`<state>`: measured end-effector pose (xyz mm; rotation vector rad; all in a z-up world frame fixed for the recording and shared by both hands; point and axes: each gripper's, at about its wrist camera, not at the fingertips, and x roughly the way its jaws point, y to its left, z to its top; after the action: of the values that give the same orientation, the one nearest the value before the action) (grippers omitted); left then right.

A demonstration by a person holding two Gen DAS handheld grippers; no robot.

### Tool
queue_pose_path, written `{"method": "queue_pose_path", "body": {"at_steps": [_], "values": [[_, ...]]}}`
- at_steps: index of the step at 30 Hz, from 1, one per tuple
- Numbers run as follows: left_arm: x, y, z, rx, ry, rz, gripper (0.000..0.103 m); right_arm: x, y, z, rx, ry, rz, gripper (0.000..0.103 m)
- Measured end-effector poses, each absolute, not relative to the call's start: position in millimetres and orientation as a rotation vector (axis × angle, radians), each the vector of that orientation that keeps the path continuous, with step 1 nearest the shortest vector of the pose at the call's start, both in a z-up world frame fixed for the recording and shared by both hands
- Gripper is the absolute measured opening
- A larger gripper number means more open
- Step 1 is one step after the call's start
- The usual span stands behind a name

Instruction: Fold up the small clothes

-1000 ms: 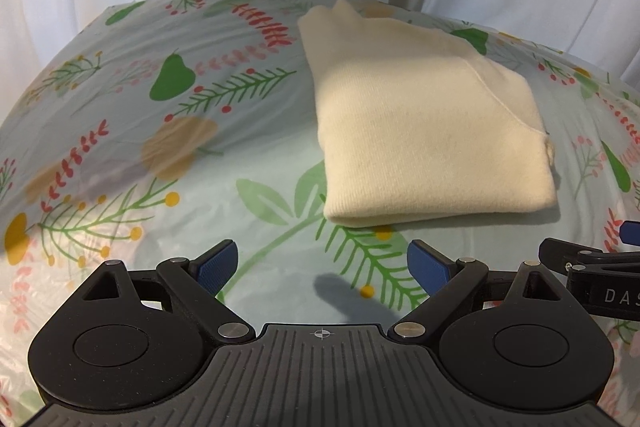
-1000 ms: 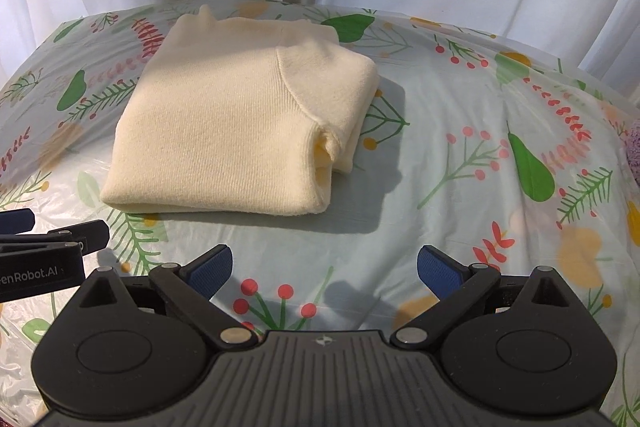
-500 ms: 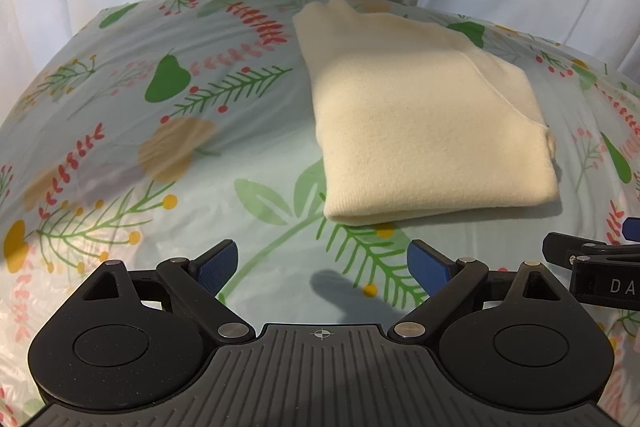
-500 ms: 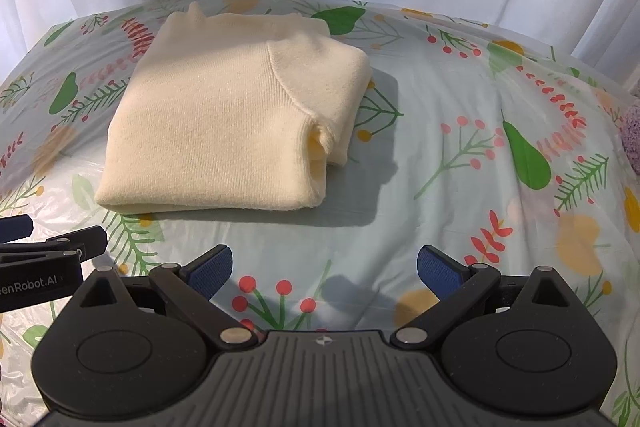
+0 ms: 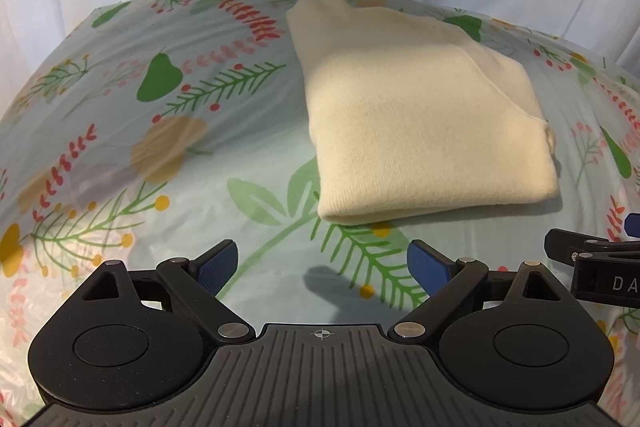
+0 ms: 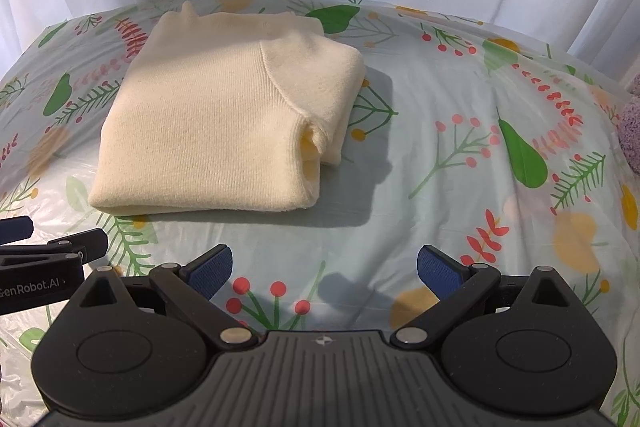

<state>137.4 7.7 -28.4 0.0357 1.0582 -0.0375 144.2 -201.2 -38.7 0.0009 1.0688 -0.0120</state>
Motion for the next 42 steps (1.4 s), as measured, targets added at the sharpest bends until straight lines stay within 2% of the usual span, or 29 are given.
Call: {"method": "queue_pose_path", "body": {"at_steps": [42], "values": [[138.2, 6.1, -32.3, 0.050, 1.062, -0.031, 0.095, 145.2, -202.1, -36.8, 0.002, 1.068, -0.009, 0.099]]}}
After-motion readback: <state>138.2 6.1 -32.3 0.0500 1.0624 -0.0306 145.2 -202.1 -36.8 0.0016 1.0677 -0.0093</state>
